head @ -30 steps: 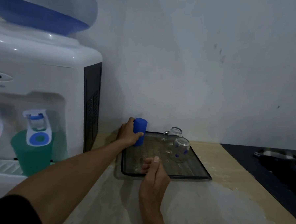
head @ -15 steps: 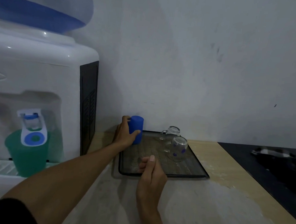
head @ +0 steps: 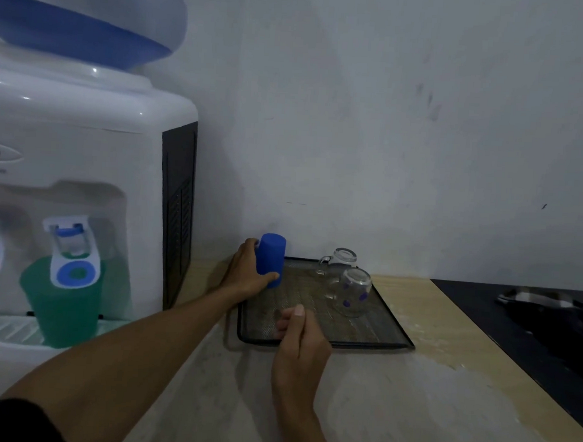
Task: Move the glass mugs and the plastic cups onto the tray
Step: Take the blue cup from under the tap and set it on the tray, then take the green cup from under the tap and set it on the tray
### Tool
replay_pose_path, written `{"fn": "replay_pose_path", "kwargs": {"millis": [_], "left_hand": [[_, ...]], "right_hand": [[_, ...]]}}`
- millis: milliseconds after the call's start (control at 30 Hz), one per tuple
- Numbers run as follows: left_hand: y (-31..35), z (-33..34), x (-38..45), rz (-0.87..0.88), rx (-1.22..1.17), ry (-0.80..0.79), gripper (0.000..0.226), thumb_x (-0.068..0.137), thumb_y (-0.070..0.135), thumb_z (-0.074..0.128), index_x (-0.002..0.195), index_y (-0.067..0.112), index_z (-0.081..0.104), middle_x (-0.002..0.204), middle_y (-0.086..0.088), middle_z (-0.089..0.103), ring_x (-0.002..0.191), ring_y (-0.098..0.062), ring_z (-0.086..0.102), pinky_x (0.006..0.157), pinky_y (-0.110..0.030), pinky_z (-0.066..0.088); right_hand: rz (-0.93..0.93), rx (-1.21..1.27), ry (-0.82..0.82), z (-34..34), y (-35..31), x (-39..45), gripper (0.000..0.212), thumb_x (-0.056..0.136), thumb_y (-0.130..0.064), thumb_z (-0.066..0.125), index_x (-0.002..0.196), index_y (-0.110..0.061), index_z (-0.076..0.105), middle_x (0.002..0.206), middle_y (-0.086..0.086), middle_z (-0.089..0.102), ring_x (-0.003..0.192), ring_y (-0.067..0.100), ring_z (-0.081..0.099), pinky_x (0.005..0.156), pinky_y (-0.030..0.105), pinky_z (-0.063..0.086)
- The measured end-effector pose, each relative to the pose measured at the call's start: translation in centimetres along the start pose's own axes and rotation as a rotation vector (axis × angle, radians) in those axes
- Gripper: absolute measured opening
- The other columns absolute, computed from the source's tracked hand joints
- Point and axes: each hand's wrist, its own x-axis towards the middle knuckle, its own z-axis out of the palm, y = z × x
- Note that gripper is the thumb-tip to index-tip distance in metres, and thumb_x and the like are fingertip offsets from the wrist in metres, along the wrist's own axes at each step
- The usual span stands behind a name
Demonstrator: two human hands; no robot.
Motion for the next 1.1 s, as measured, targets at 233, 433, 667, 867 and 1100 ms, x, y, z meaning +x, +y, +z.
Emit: {"fn": "replay_pose_path", "kwargs": {"millis": [233,433,667,867,1100], "left_hand": [[0.6,-1.3,-4.3,-0.026,-0.187,0.204,0.074,0.092,0.035,0.074,0.152,0.016,0.034,0.157,-0.007,0.044,0.140,-0.023,0.046,0.105,-0.031,0.039],[0.2,-3.9,-12.1,0.148,-0.189,0.269,0.049,0.093,0.023,0.074,0.137,0.017,0.054,0.136,0.001,0.061,0.123,-0.012,0.057,0.103,-0.029,0.048],[-1.3,-7.8,-19.0,0.270,-0.063,0.238,0.047,0.093,0.025,0.073,0.136,0.016,0.057,0.131,0.009,0.059,0.120,0.002,0.052,0.101,0.002,0.031],[-2.1,-10.6,-23.3,0.364,-0.039,0.219,0.034,0.093,0.034,0.069,0.125,0.034,0.056,0.119,0.018,0.061,0.115,0.010,0.055,0.099,-0.007,0.043],[-2.6,-12.4,-24.6,0.431,0.015,0.507,0.033,0.090,0.021,0.070,0.121,0.014,0.063,0.115,-0.001,0.067,0.107,-0.012,0.064,0.095,-0.031,0.056]], "right_hand": [[-0.021,-0.028,-0.012,0.1,0.0,-0.1,0.034,0.108,-0.024,0.048,0.082,-0.023,0.070,0.067,-0.006,0.068,0.065,0.010,0.067,0.059,0.035,0.057],[-0.105,-0.059,-0.065,-0.2,-0.3,-0.7,0.026,0.105,-0.018,0.055,0.082,-0.020,0.068,0.067,-0.004,0.066,0.063,0.012,0.064,0.053,0.025,0.050],[-0.355,-0.180,-0.247,0.4,-0.6,-2.0,0.013,0.097,-0.008,0.065,0.092,-0.019,0.067,0.082,-0.007,0.065,0.076,0.006,0.063,0.068,0.025,0.054],[-0.482,-0.201,-0.455,1.2,-1.6,-4.2,0.008,0.095,-0.024,0.061,0.098,-0.020,0.068,0.091,-0.010,0.066,0.082,0.002,0.062,0.075,0.023,0.053],[-0.566,-0.239,-0.578,1.5,-2.2,-5.2,0.007,0.096,-0.029,0.061,0.101,-0.033,0.061,0.094,-0.016,0.065,0.085,-0.010,0.058,0.077,0.008,0.045]]}}
